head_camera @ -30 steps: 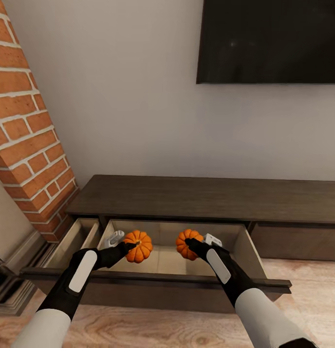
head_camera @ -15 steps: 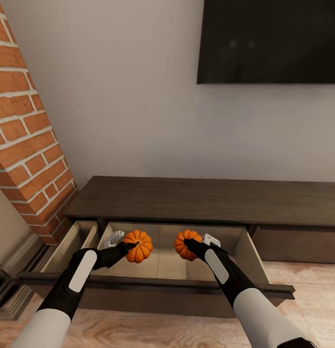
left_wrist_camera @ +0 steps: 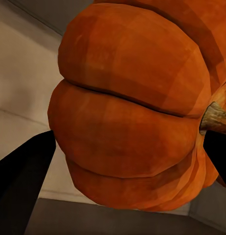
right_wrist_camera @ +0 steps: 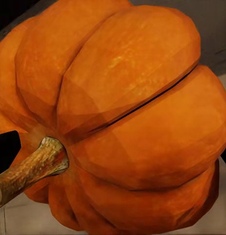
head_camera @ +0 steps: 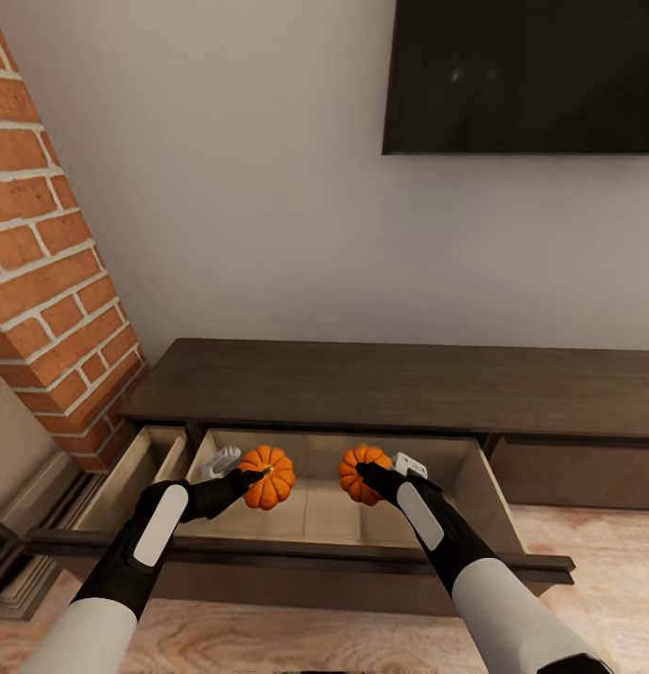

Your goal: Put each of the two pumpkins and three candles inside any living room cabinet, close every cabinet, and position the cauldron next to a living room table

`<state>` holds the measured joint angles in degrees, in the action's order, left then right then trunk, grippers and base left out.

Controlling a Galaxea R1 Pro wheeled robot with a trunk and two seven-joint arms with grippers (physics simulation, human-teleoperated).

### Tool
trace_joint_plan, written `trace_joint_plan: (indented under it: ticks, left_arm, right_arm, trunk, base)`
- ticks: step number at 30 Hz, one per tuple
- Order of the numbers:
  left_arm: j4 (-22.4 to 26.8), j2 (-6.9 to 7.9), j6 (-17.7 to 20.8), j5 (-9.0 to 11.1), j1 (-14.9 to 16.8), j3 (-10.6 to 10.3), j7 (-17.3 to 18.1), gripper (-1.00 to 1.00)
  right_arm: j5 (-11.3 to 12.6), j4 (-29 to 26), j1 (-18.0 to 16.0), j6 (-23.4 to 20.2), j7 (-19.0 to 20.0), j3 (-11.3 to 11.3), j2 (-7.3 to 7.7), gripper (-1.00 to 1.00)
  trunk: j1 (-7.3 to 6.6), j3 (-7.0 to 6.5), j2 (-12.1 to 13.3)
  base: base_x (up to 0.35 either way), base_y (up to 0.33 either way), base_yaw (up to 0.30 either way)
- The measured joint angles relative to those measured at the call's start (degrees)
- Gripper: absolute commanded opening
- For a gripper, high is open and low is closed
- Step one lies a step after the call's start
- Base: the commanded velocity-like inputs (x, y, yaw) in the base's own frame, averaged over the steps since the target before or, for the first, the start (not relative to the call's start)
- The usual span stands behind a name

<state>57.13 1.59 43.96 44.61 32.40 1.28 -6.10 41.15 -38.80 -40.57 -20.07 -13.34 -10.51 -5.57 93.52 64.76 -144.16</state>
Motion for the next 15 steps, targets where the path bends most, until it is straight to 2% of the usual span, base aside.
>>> trace_joint_plan:
  ticks: [3,5,6,7,8,11,15]
  left_arm:
    - [0.0,0.00,-0.3,-0.2,0.0,0.0,-1.3,-1.00]
    - [0.0,-0.05,-1.8,-0.7,0.0,0.1,-5.0,-1.00]
    - [0.1,-0.11,-3.1,-0.2,0.0,0.0,-7.4,-1.00]
    - [0.1,-0.28,-3.7,-0.5,0.0,0.0,-8.8,-1.00]
    - [0.1,-0.65,-4.4,0.2,0.0,-0.1,-10.0,-1.00]
    - [0.3,-1.11,-4.9,0.3,0.0,-0.1,-11.1,-1.00]
    - [1.2,-1.22,-5.0,0.2,0.0,-0.2,-11.5,-1.00]
  right_arm:
    - [0.0,0.0,0.0,0.0,0.0,0.0,0.00,-1.00]
    - [0.0,0.1,0.0,0.1,0.0,0.0,0.00,-1.00]
    - [0.0,0.1,0.0,0.1,0.0,0.0,0.00,-1.00]
    - [0.0,0.1,0.0,0.1,0.0,0.0,0.00,-1.00]
    - [0.0,0.1,0.0,0.1,0.0,0.0,0.00,-1.00]
    - [0.0,0.1,0.0,0.1,0.0,0.0,0.00,-1.00]
    - [0.0,0.1,0.0,0.1,0.0,0.0,0.00,-1.00]
  trunk:
    - [0.08,0.66,0.0]
    - [0.07,0.67,0.0]
    - [0.07,0.67,0.0]
    - [0.07,0.67,0.0]
    - [0.07,0.67,0.0]
    - [0.07,0.67,0.0]
    - [0.18,1.55,-0.1]
  base:
    - [0.000,0.000,0.000]
    - [0.000,0.000,0.000]
    - [0.000,0.000,0.000]
    - [0.000,0.000,0.000]
    - [0.000,0.000,0.000]
    - [0.000,0.000,0.000]
    - [0.000,0.000,0.000]
